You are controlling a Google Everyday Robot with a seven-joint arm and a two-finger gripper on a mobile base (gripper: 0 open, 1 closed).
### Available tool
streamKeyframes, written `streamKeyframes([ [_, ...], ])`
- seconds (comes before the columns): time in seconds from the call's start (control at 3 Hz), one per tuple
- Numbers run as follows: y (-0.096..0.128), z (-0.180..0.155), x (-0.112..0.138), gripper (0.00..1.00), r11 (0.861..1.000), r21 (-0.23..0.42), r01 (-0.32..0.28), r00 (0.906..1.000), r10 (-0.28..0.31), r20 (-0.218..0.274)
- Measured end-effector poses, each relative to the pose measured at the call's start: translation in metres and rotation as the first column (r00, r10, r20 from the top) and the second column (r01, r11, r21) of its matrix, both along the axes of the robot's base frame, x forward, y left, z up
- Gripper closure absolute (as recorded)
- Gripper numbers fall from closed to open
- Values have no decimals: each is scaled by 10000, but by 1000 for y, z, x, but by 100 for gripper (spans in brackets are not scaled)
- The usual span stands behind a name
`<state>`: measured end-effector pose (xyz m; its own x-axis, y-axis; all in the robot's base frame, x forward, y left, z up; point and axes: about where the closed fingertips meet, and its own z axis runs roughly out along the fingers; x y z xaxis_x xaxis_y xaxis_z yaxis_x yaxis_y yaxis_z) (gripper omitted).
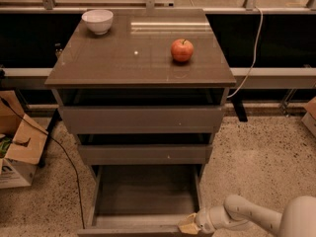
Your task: Close bottom drawer
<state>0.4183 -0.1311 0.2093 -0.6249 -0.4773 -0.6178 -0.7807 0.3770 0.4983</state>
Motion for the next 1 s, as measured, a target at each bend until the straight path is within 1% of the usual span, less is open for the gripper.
streamKeyframes([
  [1.0,0,0,0,100,10000,0,-1,10000,1,1],
])
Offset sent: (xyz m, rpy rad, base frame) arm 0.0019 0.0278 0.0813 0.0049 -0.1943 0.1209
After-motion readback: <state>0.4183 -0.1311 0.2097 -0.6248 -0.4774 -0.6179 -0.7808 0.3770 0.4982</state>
